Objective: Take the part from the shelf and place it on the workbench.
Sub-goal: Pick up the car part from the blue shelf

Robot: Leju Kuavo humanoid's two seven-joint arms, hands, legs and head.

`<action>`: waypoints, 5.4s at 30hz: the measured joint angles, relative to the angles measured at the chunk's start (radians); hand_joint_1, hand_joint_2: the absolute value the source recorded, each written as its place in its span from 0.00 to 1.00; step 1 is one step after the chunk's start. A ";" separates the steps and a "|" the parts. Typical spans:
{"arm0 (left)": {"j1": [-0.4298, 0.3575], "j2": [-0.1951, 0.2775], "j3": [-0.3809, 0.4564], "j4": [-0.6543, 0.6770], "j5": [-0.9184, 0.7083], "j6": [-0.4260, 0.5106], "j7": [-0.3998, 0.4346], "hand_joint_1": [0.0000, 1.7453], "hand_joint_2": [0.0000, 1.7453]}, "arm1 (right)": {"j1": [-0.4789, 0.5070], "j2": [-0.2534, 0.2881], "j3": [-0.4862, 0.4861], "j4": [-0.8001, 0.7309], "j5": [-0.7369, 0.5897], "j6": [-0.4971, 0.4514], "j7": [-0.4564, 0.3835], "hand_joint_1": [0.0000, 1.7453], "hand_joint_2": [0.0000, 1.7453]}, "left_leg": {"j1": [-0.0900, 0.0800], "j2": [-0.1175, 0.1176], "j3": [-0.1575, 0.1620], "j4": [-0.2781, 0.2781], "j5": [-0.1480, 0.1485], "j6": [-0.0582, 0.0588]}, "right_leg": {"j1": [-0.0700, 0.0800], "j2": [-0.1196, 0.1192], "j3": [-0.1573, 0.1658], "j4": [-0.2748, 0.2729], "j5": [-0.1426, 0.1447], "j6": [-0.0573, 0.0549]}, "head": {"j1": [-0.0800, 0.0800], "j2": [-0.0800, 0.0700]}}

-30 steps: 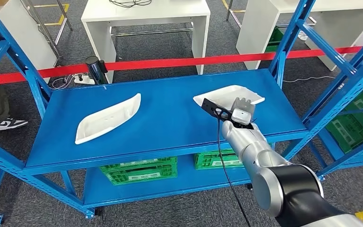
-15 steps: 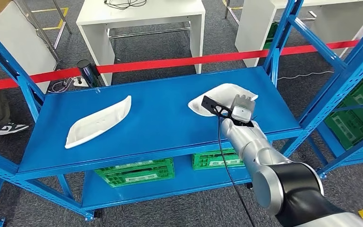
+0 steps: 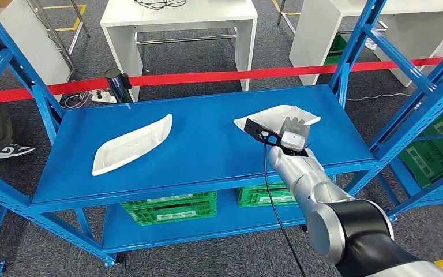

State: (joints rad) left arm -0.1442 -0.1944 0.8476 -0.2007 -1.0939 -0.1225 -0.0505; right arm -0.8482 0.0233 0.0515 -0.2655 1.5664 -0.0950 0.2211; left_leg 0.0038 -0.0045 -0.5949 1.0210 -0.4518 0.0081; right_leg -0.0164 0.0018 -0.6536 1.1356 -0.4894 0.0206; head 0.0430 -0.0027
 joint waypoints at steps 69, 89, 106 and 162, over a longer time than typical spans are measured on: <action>-0.004 0.003 0.000 -0.004 -0.001 0.000 0.019 0.00 0.00 | -0.015 -0.007 -0.166 -0.002 -0.249 -0.086 -0.191 0.00 0.00 | 0.000 -0.001 -0.036 0.069 -0.047 -0.041 | 0.001 0.001 0.044 -0.110 0.037 -0.040 | -0.001 0.000; -0.001 0.008 -0.001 -0.004 -0.001 0.000 0.006 0.00 0.50 | -0.015 -0.014 -0.258 -0.002 -0.259 -0.122 -0.295 0.00 0.00 | 0.002 0.000 0.001 -0.002 -0.001 0.009 | 0.002 0.001 -0.090 0.172 -0.080 0.007 | 0.001 0.000; 0.001 0.012 -0.003 -0.002 -0.007 0.000 -0.018 0.00 1.00 | -0.020 -0.006 -0.319 -0.007 -0.415 -0.129 -0.533 0.00 0.00 | 0.002 0.000 -0.096 0.193 -0.063 -0.046 | 0.002 0.001 0.047 -0.102 0.029 -0.044 | -0.002 0.000; 0.003 0.019 -0.002 0.001 0.017 0.000 -0.023 0.00 0.00 | -0.038 0.000 -0.471 -0.011 -0.536 0.045 -0.376 0.00 1.00 | -0.007 -0.005 0.005 -0.019 0.010 -0.024 | 0.008 0.005 0.049 -0.111 0.034 -0.034 | -0.006 0.000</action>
State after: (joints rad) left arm -0.1415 -0.1759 0.8457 -0.1999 -1.0769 -0.1225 -0.0740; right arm -0.8866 0.0237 -0.4198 -0.2765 1.0303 -0.0505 -0.1544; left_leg -0.0034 -0.0093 -0.5901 1.0022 -0.4421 -0.0163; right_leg -0.0088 0.0072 -0.6048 1.0249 -0.4550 -0.0130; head 0.0366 -0.0027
